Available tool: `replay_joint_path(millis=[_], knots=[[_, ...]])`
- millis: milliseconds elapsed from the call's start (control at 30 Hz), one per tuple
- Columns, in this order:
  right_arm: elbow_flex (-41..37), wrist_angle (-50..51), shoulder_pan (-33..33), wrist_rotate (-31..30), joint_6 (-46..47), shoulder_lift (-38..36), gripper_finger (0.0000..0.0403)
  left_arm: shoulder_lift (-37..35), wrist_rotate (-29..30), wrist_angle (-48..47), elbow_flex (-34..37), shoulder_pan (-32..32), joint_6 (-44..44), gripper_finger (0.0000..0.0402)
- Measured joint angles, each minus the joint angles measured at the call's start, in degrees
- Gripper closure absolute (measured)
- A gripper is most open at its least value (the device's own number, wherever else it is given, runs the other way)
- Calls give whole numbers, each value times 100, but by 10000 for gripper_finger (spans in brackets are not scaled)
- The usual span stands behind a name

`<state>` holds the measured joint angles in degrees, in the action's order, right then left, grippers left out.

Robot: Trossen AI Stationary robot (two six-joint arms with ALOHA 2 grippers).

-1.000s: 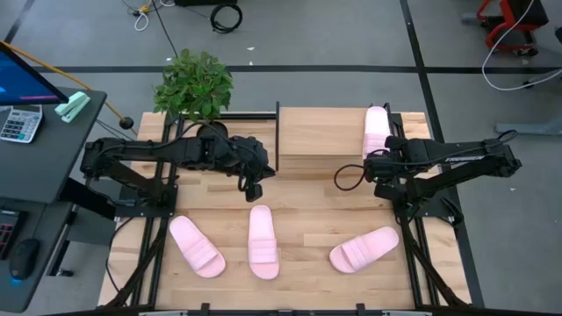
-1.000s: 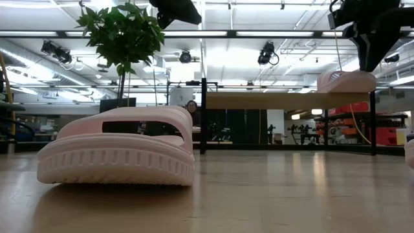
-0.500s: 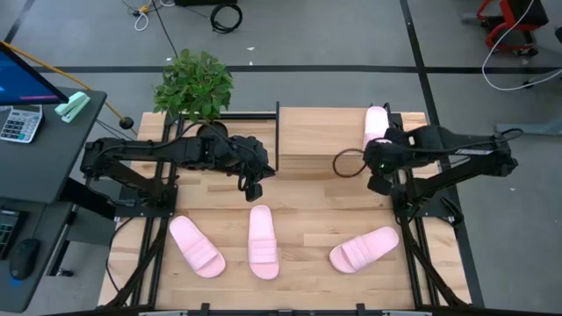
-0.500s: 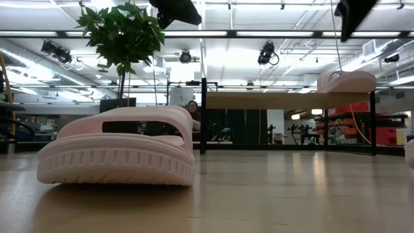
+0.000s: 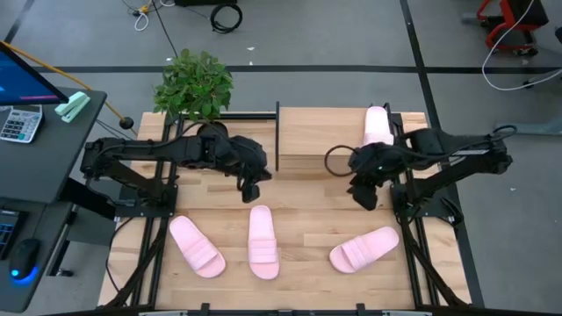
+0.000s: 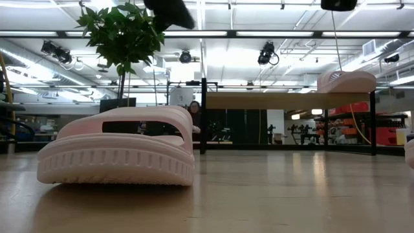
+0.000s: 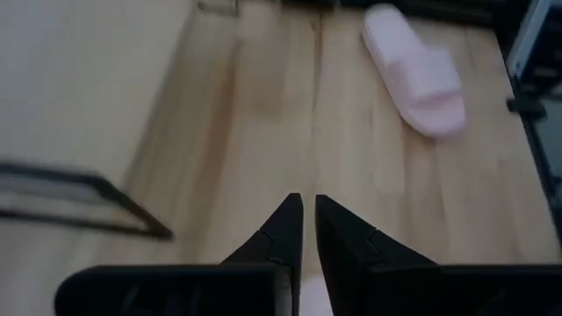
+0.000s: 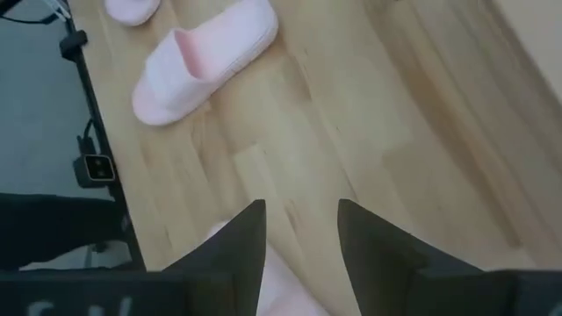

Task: Pick and place slides into the shelf
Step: Put the middle pink slide on the shelf

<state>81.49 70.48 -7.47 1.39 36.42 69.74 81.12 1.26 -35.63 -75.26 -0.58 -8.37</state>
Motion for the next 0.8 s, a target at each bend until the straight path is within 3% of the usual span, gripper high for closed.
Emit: replay_joint_path(millis=[200, 300, 633, 800], knots=[[-288, -308, -61, -72, -180, 185, 255, 0, -32, -1399, 0, 256, -66, 353], [-412, -381, -63, -195, -298, 253, 255, 0, -327, -1734, 0, 359, -216, 349], [-1049, -1365, -72, -190, -347, 232, 255, 57, -834, -1661, 2, 1001, -730, 369], [-1233, -1546, -299, -126, -644, 224, 254, 234, -1027, -1158, 0, 1283, -941, 370]])
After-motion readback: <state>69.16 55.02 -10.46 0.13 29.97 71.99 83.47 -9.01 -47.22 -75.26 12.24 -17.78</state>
